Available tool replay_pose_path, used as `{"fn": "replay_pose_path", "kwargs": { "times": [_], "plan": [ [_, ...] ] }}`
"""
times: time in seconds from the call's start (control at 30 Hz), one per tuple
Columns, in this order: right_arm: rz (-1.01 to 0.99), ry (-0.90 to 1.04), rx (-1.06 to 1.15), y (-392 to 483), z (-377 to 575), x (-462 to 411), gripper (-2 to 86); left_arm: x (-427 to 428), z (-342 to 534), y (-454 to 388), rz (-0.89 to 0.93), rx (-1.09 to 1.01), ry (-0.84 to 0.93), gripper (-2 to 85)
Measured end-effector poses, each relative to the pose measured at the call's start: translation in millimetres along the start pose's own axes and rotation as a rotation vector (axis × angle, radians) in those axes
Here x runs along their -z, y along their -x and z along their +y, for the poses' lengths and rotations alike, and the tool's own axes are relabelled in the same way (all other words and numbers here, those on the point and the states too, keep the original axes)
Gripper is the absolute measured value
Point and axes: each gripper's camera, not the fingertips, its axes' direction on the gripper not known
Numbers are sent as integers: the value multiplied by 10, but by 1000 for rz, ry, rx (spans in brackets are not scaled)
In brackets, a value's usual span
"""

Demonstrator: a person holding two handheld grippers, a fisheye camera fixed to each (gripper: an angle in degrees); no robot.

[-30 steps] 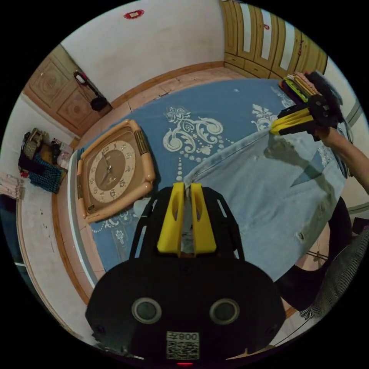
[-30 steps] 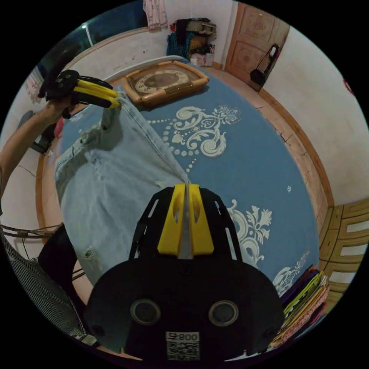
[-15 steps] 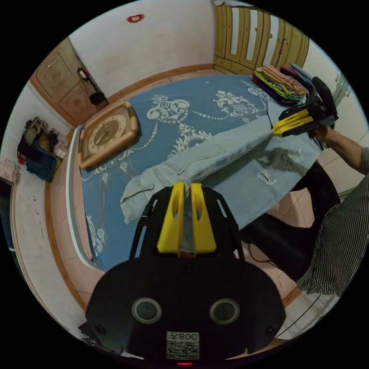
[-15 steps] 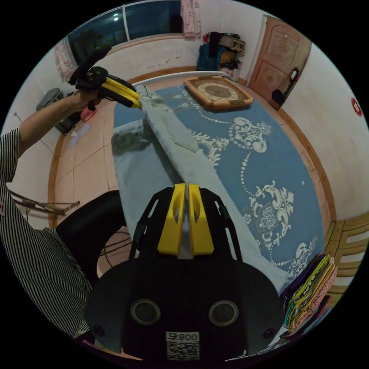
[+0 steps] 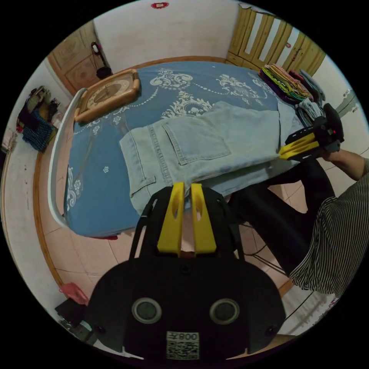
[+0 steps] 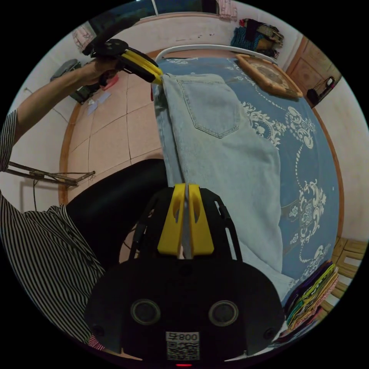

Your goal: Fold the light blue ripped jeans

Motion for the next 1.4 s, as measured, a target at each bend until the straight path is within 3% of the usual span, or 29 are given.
{"fn": "replay_pose_path", "kwargs": {
  "times": [0.4, 0.6, 0.67, 0.8, 1.0, 1.1, 1.27, 1.4],
  "plan": [
    [-65, 97, -35, 107, 435, -402, 12, -496, 771, 421, 93, 140, 33, 12],
    [-96, 104, -98, 51, 706, -425, 16, -528, 1148, 637, 146, 233, -46, 22],
    [-113, 93, -117, 25, 801, -387, 17, -482, 1329, 682, 211, 271, -147, 22],
    [-194, 51, -182, -72, 1045, -233, 20, -581, 1363, 557, 283, 220, -226, 17],
    [-332, -33, -301, -183, 1471, 121, 17, -1498, 1225, 528, 214, 227, 65, 4],
    [-407, -87, -362, -264, 1754, 428, 9, -1701, 1337, 678, 262, 271, 55, 2],
    [-345, -198, -531, -557, 2425, 1018, 2, -1870, 1401, 754, 232, 249, 16, 2],
    [-274, -105, -697, -764, 2925, 1154, 2, -1984, 1295, 655, 321, 188, -82, 5]
  ]
}}
